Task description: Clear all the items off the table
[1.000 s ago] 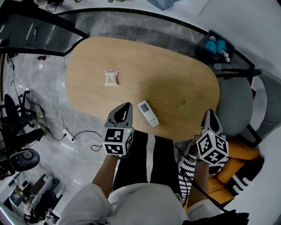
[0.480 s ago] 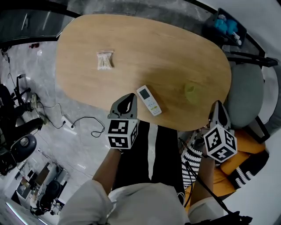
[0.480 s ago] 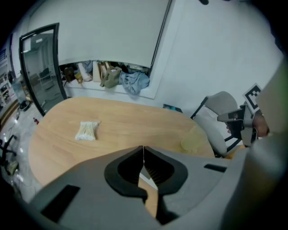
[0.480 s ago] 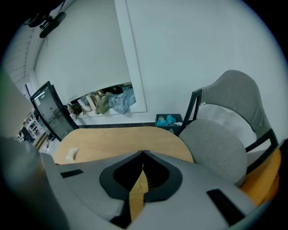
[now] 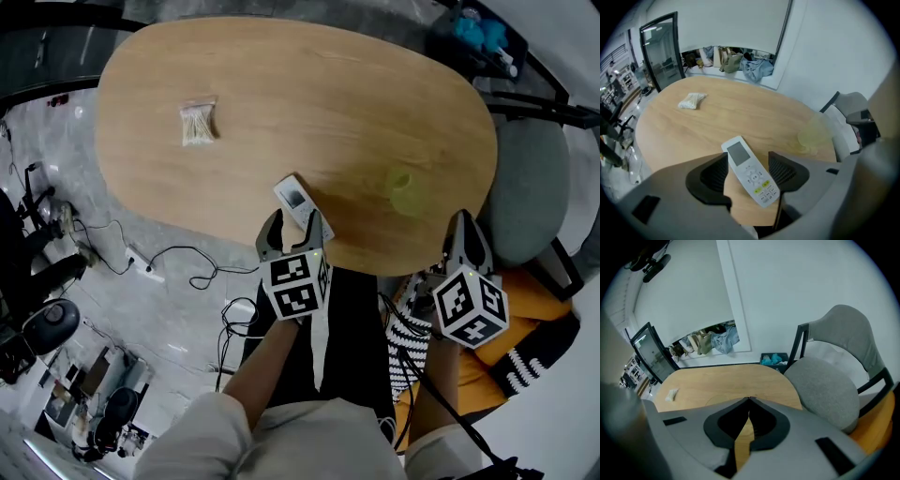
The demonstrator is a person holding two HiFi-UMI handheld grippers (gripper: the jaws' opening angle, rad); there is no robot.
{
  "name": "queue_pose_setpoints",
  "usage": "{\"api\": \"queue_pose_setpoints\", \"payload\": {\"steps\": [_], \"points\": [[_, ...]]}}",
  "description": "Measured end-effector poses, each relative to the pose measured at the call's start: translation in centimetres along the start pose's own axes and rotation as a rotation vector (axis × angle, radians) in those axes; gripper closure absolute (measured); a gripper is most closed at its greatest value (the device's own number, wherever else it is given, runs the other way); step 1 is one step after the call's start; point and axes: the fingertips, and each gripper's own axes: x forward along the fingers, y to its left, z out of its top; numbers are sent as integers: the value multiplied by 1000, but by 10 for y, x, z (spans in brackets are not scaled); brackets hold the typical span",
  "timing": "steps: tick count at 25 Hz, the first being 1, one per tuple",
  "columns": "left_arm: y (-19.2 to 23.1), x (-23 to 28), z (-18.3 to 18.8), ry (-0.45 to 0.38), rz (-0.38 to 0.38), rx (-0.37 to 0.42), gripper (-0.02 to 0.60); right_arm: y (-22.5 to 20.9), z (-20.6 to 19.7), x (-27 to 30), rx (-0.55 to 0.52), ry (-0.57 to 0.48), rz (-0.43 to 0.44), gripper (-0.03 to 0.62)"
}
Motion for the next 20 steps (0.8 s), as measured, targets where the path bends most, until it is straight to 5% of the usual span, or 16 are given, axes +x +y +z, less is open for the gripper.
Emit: {"api": "queue_pose_setpoints", "payload": {"steps": [4,12,20], "points": [[-4,18,-19,41,56,-86,274,-11,-10,2,6,14,-1,569],[-1,35,-32,61,155,-210,270,-24,-23,1,26,30,0,569],[-1,42,-37,115,135,-277,275,-24,-34,-1,61,32,4,569]]}}
